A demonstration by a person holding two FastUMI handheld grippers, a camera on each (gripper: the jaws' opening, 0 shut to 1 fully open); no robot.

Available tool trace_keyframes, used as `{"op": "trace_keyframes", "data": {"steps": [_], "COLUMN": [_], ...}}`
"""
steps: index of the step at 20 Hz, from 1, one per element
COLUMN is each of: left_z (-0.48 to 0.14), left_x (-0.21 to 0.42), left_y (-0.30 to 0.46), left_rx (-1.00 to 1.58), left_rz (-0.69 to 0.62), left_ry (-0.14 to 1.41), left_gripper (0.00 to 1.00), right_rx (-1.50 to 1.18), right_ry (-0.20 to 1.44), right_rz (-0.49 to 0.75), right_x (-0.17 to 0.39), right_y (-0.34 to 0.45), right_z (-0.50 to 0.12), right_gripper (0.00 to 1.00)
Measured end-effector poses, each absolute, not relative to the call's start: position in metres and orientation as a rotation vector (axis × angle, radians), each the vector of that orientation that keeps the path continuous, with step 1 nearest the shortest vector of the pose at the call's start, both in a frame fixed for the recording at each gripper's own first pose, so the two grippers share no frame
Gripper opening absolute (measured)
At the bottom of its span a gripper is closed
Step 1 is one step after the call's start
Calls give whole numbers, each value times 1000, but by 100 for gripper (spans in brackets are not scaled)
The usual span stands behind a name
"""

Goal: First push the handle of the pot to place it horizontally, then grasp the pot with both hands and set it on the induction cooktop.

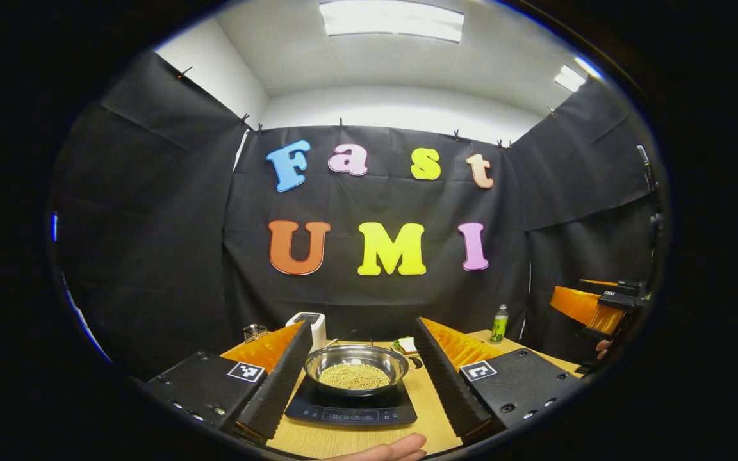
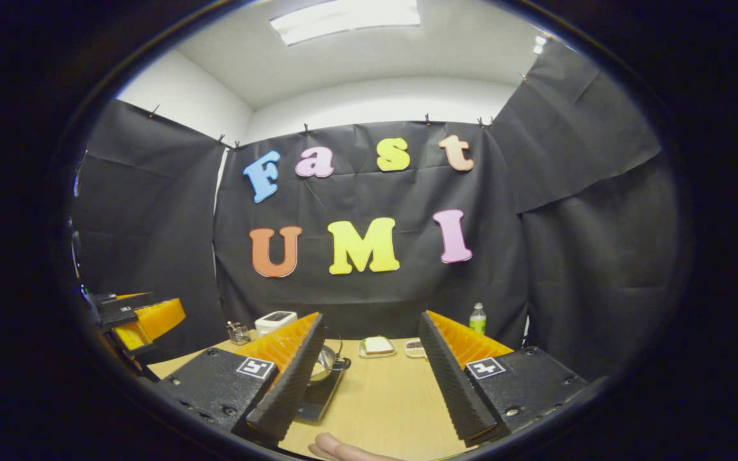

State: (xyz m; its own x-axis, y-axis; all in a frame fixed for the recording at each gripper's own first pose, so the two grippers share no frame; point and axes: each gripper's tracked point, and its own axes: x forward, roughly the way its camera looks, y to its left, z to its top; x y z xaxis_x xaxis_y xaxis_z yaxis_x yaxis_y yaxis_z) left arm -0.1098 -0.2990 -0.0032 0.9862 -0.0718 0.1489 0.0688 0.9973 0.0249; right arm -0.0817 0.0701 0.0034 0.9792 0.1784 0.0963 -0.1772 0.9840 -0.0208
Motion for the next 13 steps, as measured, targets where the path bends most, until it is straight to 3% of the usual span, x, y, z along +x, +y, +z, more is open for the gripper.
{"op": "trace_keyframes", "data": {"steps": [13], "left_z": [-5], "left_x": [-109], "left_y": [-298], "left_rx": [55], "left_rz": [-63], "left_ry": [-133], "left_gripper": [95], "right_rx": [-12], "right_ry": [-98], "right_rz": [192], "right_x": [-94], "right_y": [69], "right_z": [4], "right_gripper": [94]}}
